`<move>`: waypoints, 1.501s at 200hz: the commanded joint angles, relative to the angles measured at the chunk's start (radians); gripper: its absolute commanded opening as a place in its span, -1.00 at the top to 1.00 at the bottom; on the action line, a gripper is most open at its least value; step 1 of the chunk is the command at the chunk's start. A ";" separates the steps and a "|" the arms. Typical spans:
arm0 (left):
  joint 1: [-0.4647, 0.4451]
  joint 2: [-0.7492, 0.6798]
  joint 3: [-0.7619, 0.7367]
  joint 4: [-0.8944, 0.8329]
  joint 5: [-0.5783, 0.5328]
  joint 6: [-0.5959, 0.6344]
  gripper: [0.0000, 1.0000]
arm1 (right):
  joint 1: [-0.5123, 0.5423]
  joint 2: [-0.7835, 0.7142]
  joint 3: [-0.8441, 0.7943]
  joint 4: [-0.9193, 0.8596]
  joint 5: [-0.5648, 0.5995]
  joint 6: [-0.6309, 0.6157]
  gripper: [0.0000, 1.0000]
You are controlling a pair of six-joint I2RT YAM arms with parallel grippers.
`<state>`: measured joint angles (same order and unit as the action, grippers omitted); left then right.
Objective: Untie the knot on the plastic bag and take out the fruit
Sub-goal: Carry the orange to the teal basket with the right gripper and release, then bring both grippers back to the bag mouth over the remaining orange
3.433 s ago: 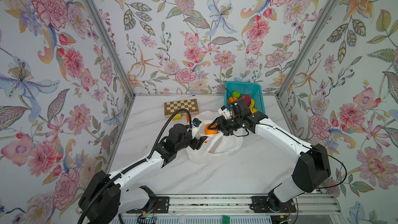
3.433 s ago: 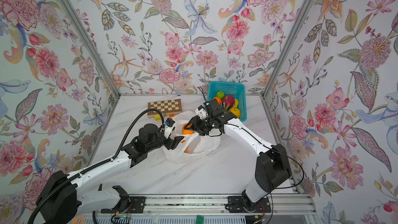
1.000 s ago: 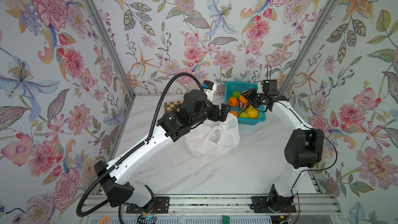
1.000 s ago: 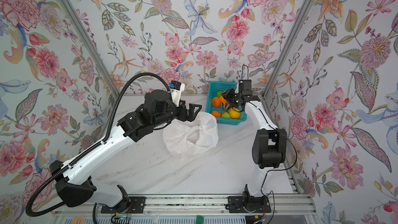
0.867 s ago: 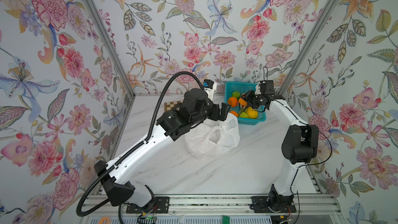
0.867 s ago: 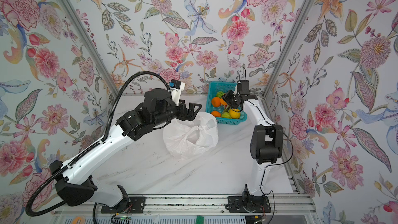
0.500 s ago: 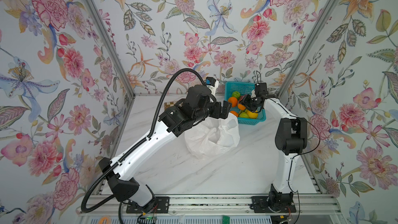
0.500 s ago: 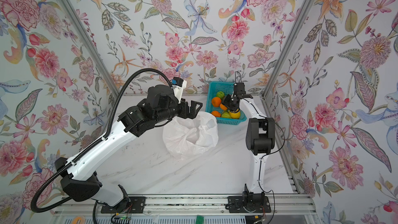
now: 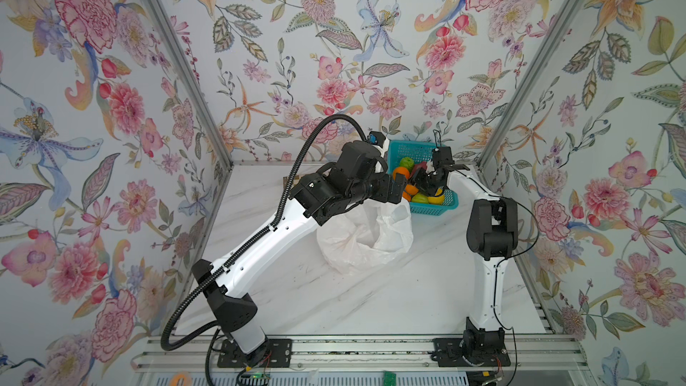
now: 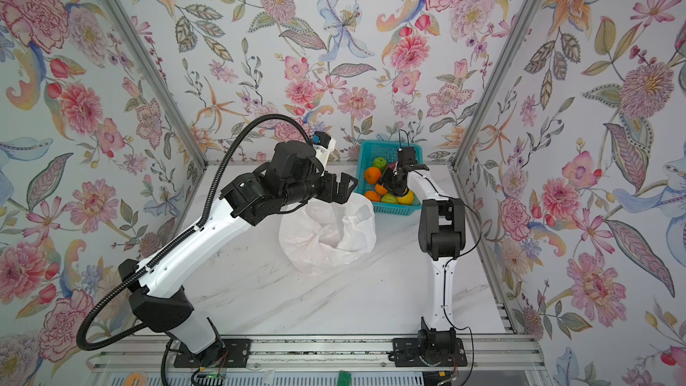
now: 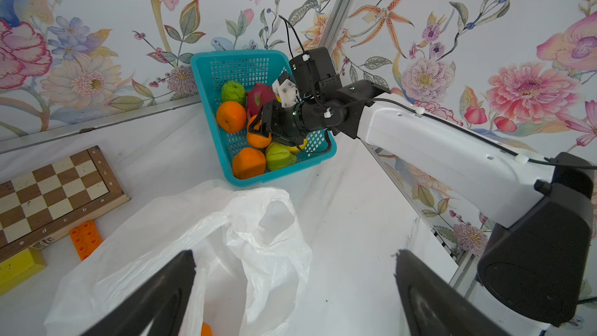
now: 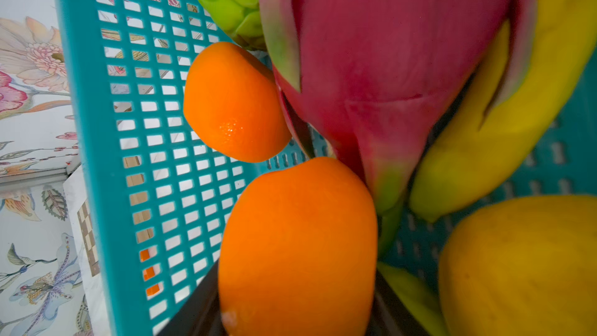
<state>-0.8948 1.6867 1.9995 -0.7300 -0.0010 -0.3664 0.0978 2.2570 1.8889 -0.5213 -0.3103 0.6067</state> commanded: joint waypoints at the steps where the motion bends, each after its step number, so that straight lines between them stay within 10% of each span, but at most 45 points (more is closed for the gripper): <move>1: -0.018 0.019 0.047 -0.066 -0.044 0.042 -0.98 | 0.002 0.030 0.059 -0.068 -0.007 -0.028 -0.35; 87: -0.029 0.031 -0.036 -0.135 -0.086 0.012 -0.81 | -0.017 -0.284 0.011 -0.112 0.035 -0.035 -0.66; 189: -0.029 0.016 -0.323 -0.219 -0.149 -0.149 -0.30 | 0.191 -0.958 -0.683 -0.031 0.107 0.047 -0.88; 300: -0.029 -0.114 -0.851 -0.018 -0.053 -0.361 -0.08 | 0.514 -0.851 -0.735 -0.055 0.033 0.061 -0.70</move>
<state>-0.9157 1.6249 1.2324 -0.8047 -0.0818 -0.6506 0.5797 1.3361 1.1072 -0.5579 -0.2649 0.6708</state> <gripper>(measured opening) 0.547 0.854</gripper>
